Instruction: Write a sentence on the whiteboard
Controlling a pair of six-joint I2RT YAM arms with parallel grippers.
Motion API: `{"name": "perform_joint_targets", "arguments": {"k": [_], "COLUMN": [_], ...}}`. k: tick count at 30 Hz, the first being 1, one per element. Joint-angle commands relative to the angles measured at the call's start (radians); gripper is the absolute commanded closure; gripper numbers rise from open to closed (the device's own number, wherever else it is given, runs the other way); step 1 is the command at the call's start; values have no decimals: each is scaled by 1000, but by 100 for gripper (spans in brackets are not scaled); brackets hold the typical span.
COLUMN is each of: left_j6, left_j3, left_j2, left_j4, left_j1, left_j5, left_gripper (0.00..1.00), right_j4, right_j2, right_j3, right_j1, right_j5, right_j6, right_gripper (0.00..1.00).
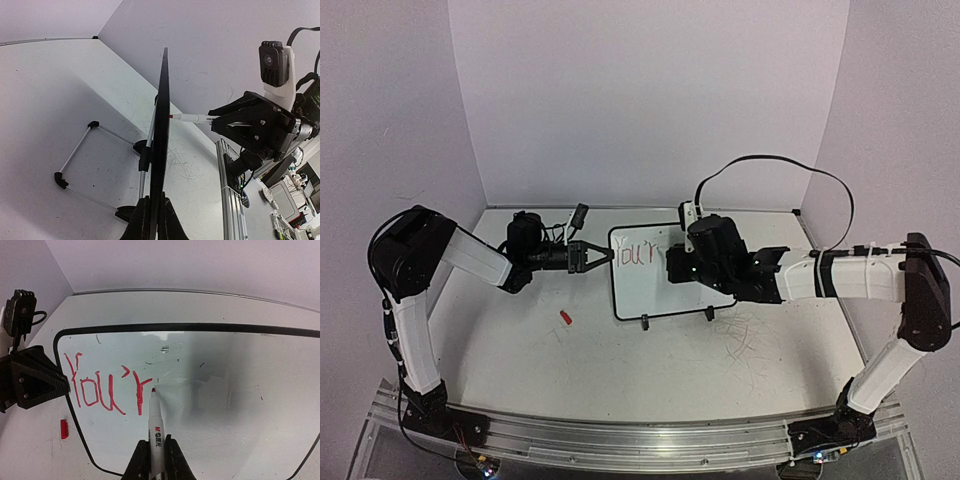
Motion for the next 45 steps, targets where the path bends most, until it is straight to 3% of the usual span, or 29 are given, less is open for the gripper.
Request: {"name": "perform_joint_targets", "arguments": {"k": [1,45], "left_j6": [-6,8], "left_j3": [35,38], "left_j2": [-51,-59], "left_j4": [-1,-23], "left_j1": [-12,-15], "left_j5": [34,29], "left_gripper": [100,100], "right_j4": [35,-5], "right_j2": [-17,27], "right_j3": [13,21], "right_j1": [-3,-7], "right_j5": [4,42], "right_j6": [1,37], "right_gripper": [100,100]}}
